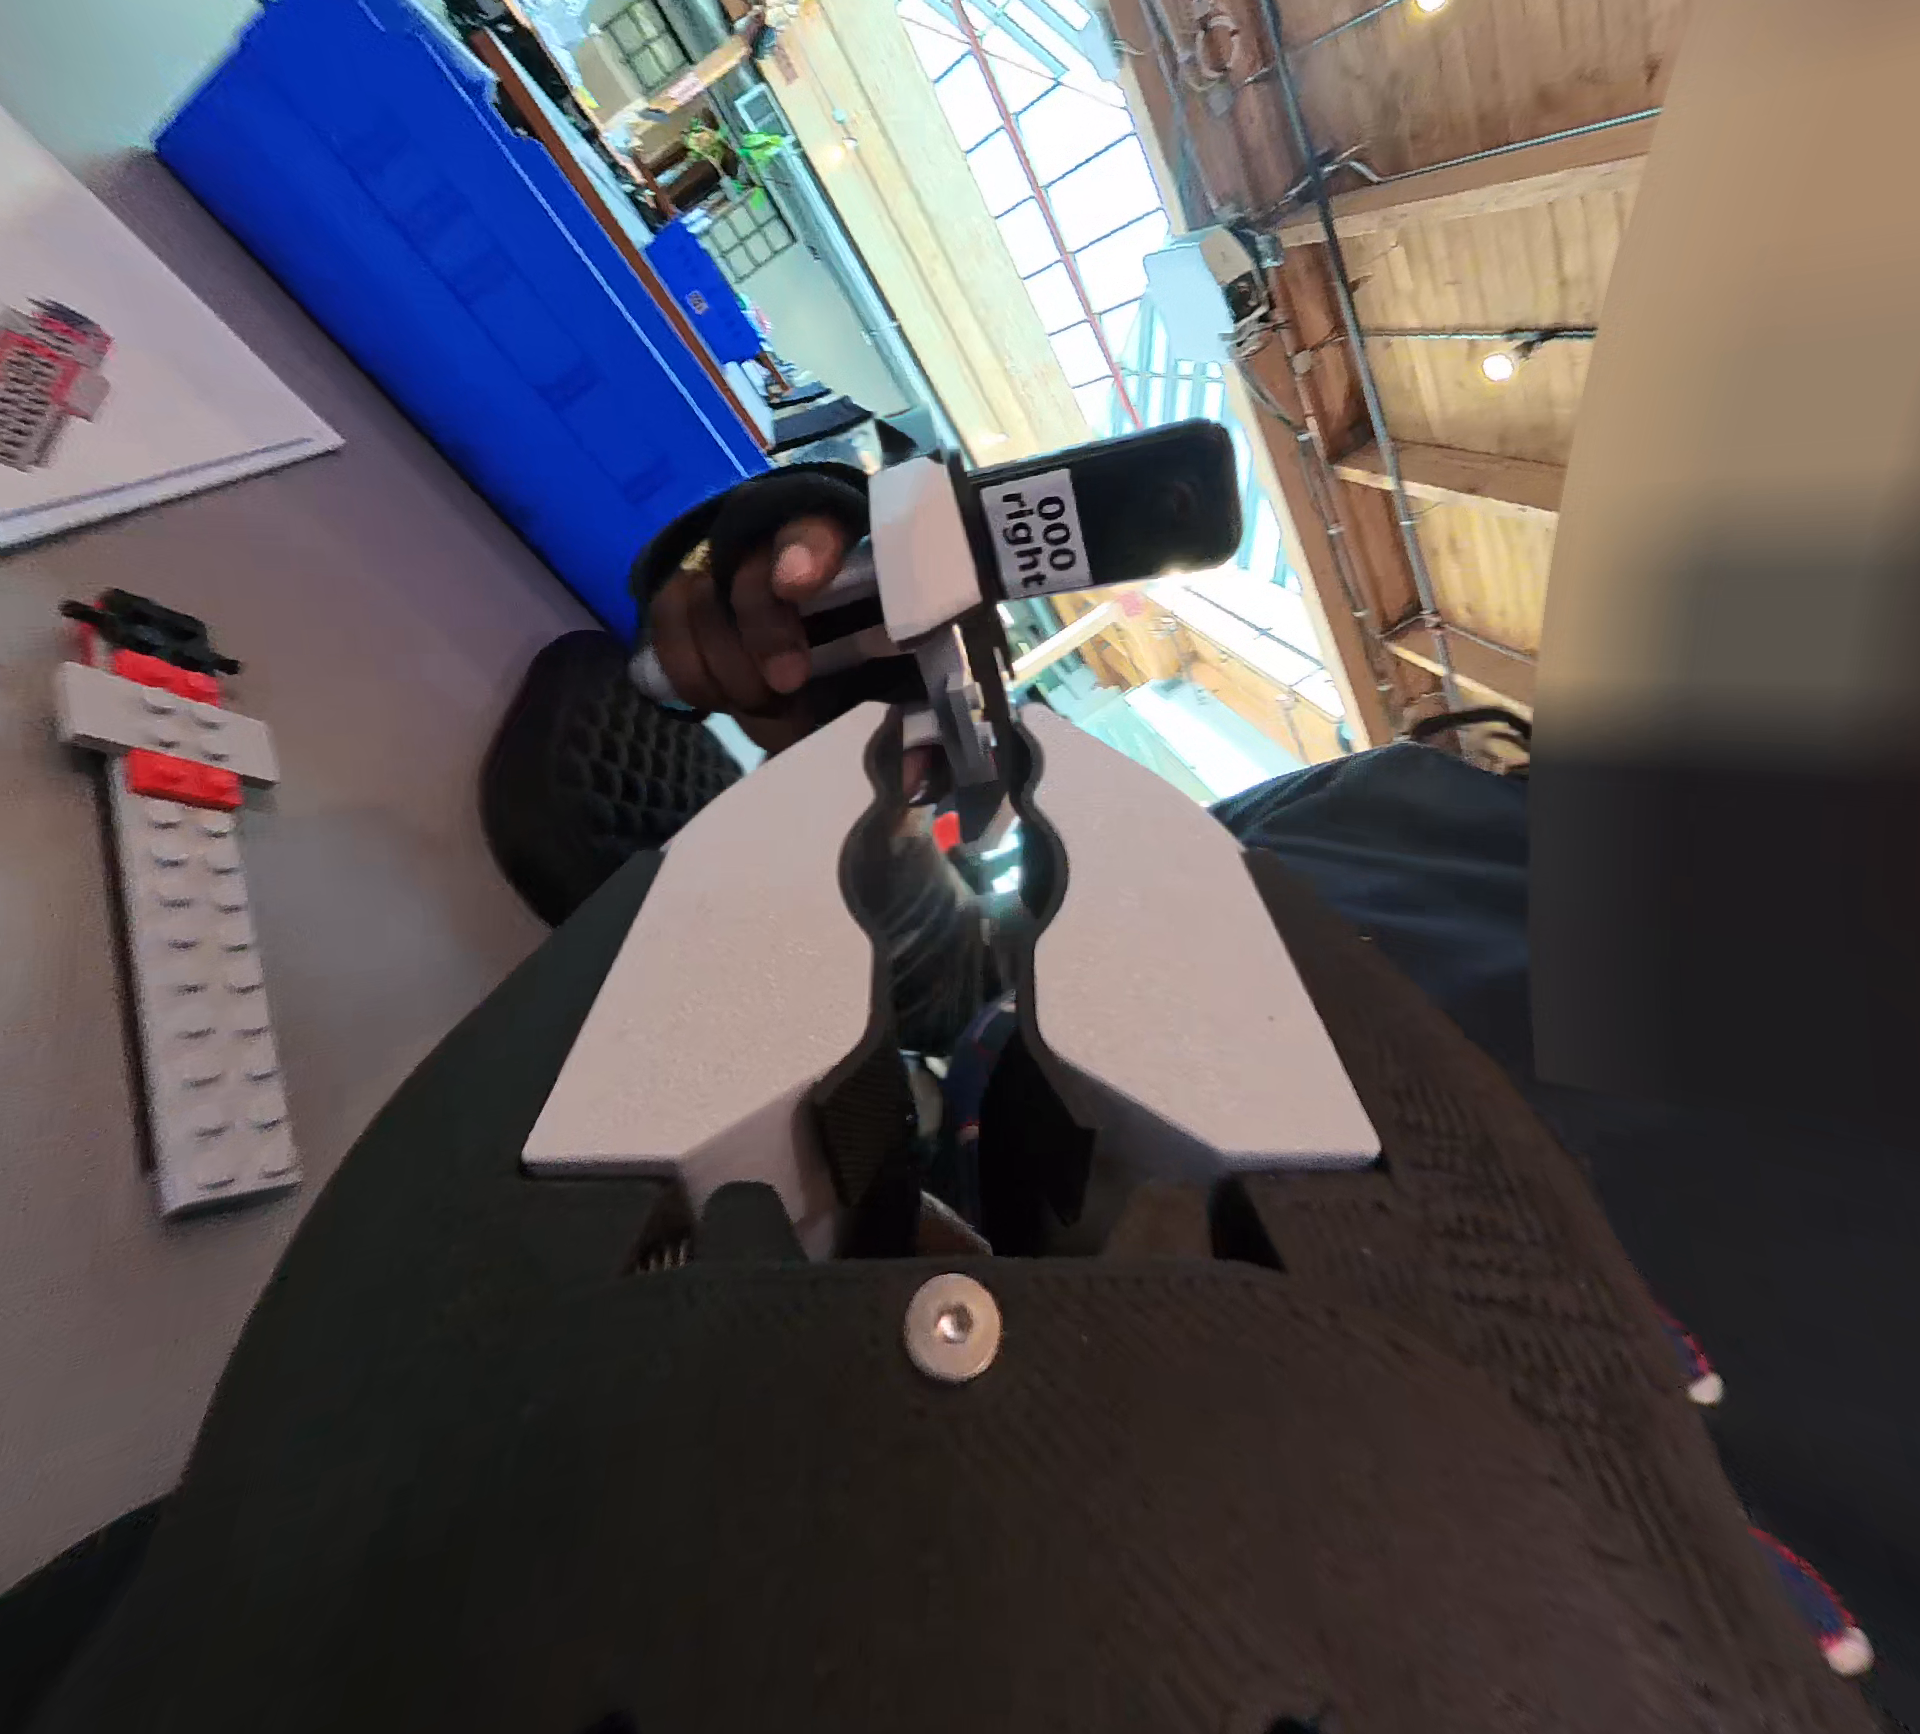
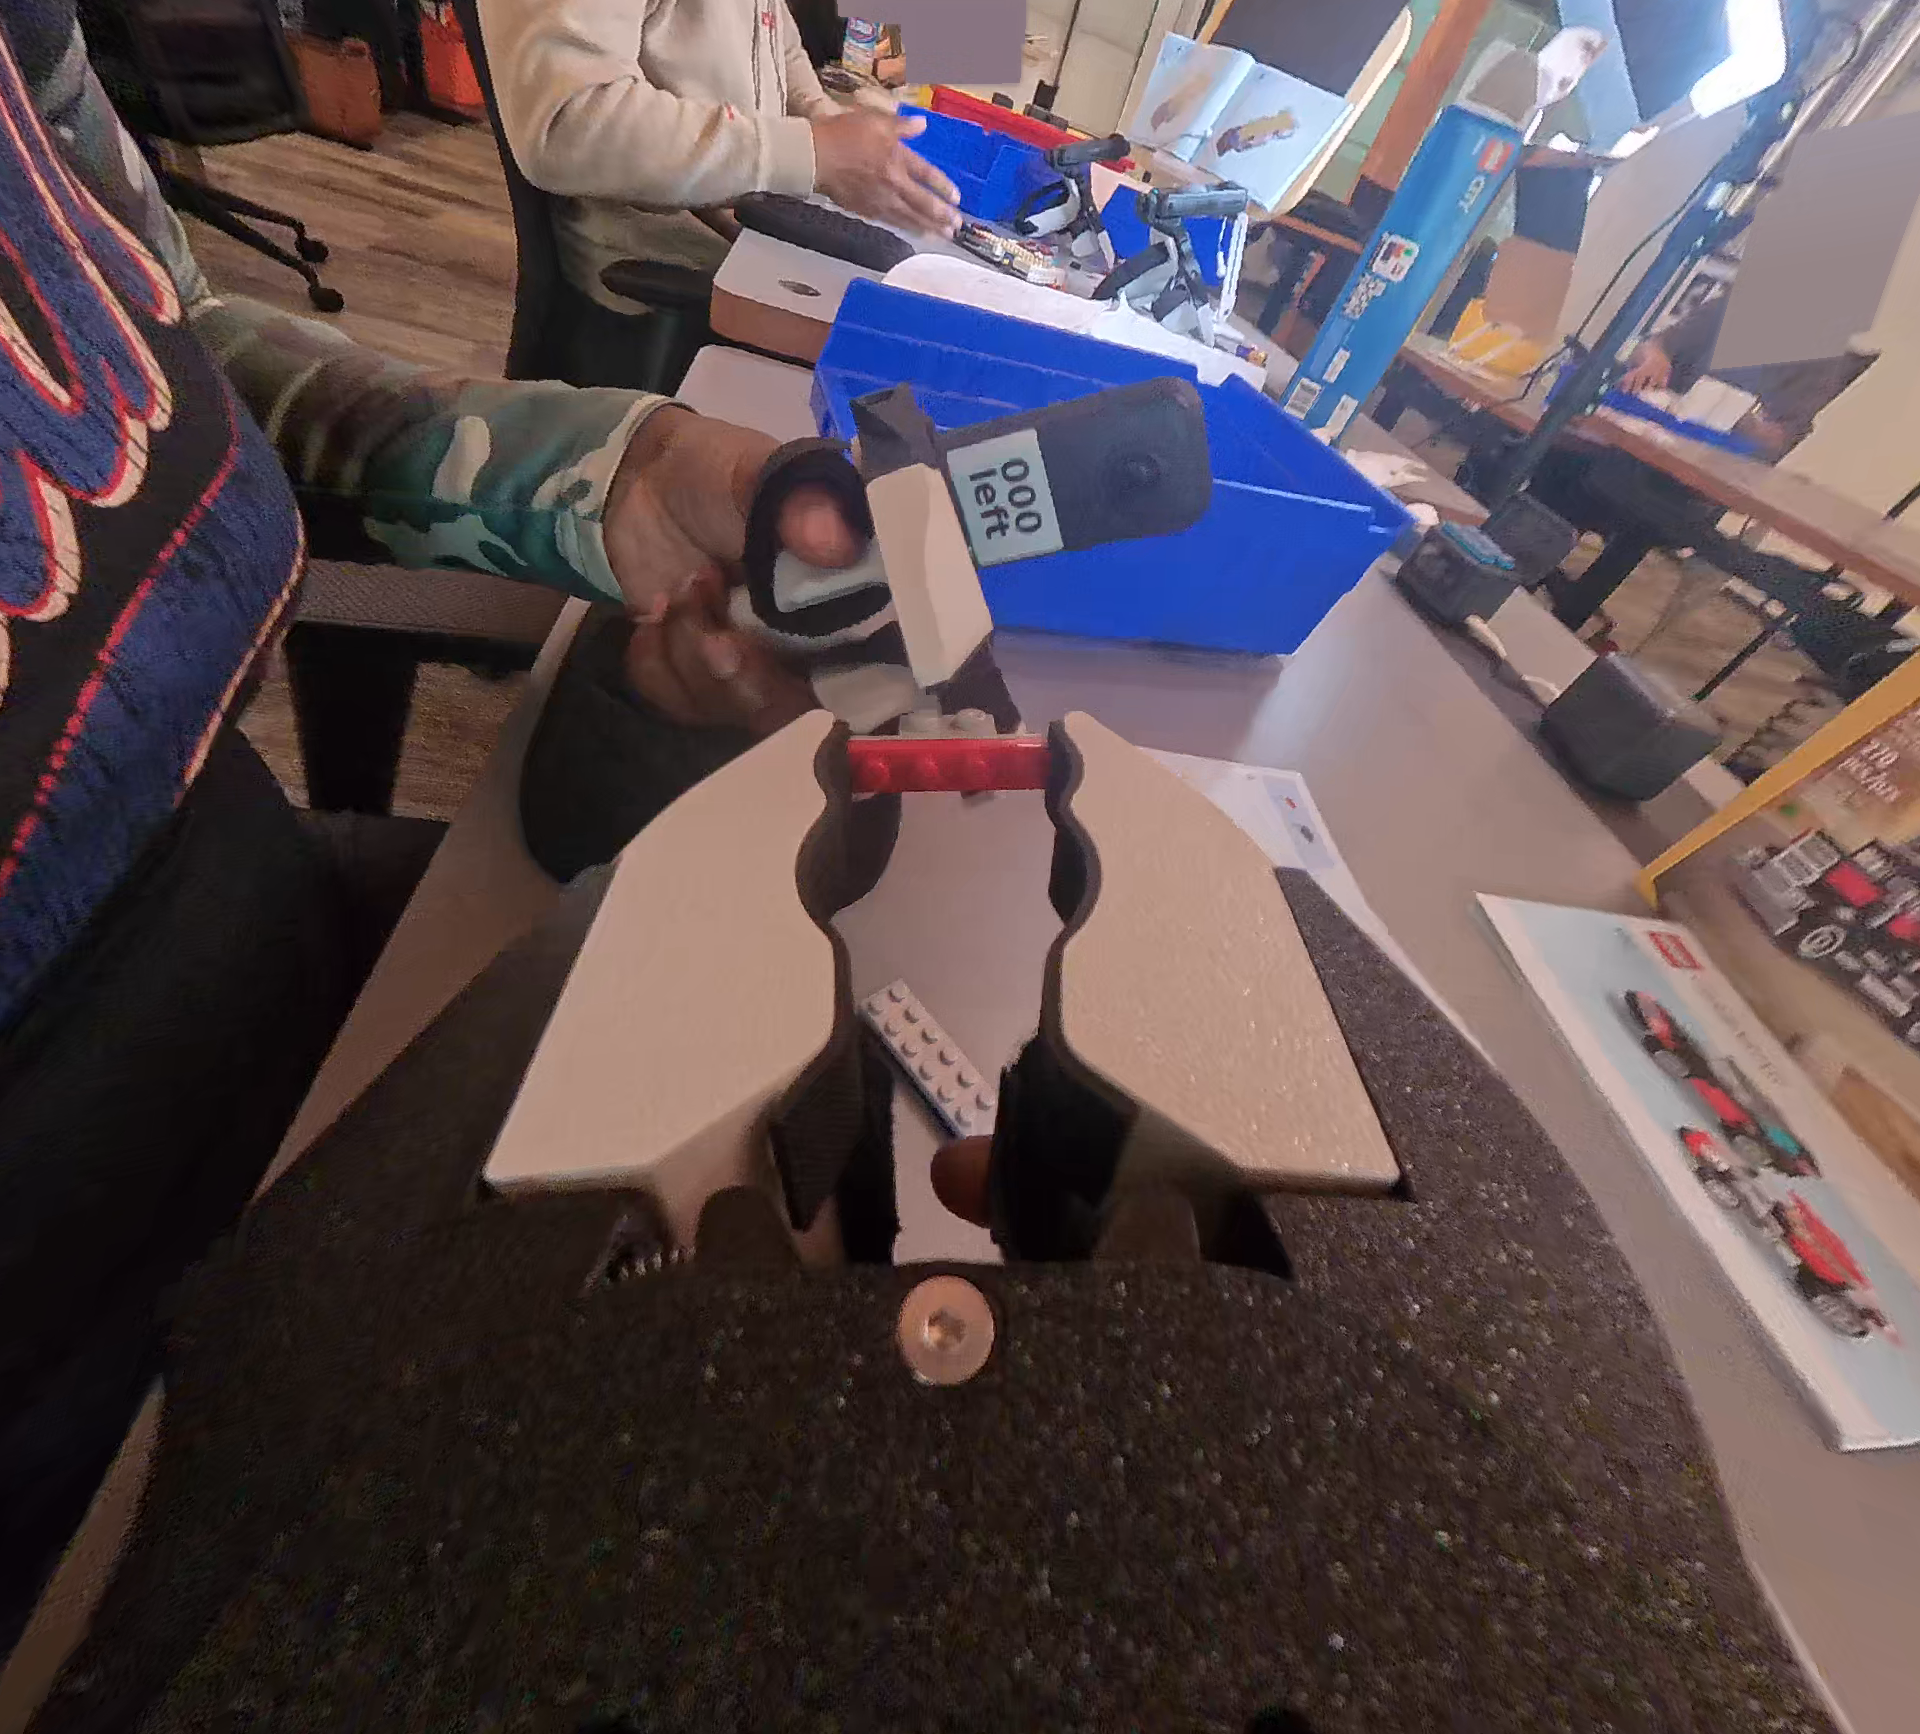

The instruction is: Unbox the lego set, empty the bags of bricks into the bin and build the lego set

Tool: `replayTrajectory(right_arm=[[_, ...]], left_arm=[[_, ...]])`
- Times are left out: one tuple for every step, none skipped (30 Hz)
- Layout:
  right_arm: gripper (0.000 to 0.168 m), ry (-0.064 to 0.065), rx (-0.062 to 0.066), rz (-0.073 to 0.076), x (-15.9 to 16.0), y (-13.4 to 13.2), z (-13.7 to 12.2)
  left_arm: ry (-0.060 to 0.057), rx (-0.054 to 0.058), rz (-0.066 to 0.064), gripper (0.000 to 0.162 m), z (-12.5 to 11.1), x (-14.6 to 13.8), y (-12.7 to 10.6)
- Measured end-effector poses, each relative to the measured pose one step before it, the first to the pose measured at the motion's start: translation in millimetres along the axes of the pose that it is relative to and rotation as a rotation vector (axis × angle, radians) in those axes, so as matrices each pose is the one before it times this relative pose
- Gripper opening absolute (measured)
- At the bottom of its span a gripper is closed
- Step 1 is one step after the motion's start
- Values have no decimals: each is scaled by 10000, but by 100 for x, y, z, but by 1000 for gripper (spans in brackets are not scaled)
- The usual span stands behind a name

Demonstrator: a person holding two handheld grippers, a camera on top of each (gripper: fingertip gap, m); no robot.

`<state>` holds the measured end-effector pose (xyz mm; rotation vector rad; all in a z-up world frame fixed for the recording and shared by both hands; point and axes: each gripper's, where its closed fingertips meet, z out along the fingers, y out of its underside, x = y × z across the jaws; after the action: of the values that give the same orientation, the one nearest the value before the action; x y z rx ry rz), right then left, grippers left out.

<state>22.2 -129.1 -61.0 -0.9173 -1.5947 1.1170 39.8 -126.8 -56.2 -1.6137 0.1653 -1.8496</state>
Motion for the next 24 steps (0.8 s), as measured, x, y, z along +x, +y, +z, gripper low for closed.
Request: replayTrajectory(right_arm=[[36, -43, -69, 252, 55, 110, -67], [36, 2, -39, 176, 80, 93, -103], [36, -4, -11, 121, 67, 78, -109], [36, -52, 30, 148, 24, 55, -109], [36, -71, 54, 193, 27, 34, -99], [36, -76, 55, 178, 47, 19, -95], [36, -71, 31, 134, 33, 31, -79], [36, -26, -6, 62, 54, 48, -72], [36, 1, -14, 60, 88, 44, -58], [36, -73, -16, 148, 5, 45, -52], [36, -146, 2, 208, -59, 45, -30], [36, -118, 27, 253, -24, 23, -45], [36, -87, 9, 273, 33, 61, -58], [36, -94, -16, 214, 0, 98, -54], [36, -65, -49, 157, 9, 178, -29], [36, -8, -77, 121, 82, 216, -6], [36, -15, -53, 79, 48, 199, 34], [36, -42, 11, 62, -12, 78, 56], [36, -14, 32, 78, 39, 34, 48], [36, 32, 82, 94, 138, -64, -47], [36, -31, 69, 78, 52, -61, -42], [36, -11, 60, 46, 48, -53, -19], [36, -72, 55, 20, -51, -48, -10], [36, -51, 51, 29, -42, -46, 12]], left_arm=[[-210, 4, 248, 19, -181, -239, -120], [-112, -31, 241, 19, -131, -85, -79], [-5, -73, 204, 19, -39, 36, -7], [84, -57, 172, 19, 28, 138, -5], [87, -38, 138, 19, 94, 93, 9], [79, -62, 102, 20, 132, 51, 69], [120, -65, 135, 20, 170, 110, 76], [109, -43, 190, 19, 156, 129, 63], [61, -48, 311, 19, 160, 99, 67], [-58, -79, 499, 19, 111, -22, 86], [-272, -136, 662, 19, 39, -270, 119], [-489, -208, 799, 19, -33, -535, 164], [-612, -251, 892, 19, -82, -618, 162], [-545, -233, 990, 19, -66, -425, 82], [-444, -208, 1012, 19, -37, -197, 20], [-429, -199, 948, 19, 9, -154, -36], [-356, -199, 864, 18, 53, -107, -32], [-242, -186, 686, 18, 107, -15, -21], [-108, -189, 445, 18, 120, 44, 28], [-19, -175, 197, 15, 90, 38, 54], [76, -85, -6, 16, 58, 43, 22], [216, 10, -115, 16, 23, 182, -48], [205, 77, -149, 15, -8, 147, -101], [118, 83, -135, 17, -25, 22, -79]])
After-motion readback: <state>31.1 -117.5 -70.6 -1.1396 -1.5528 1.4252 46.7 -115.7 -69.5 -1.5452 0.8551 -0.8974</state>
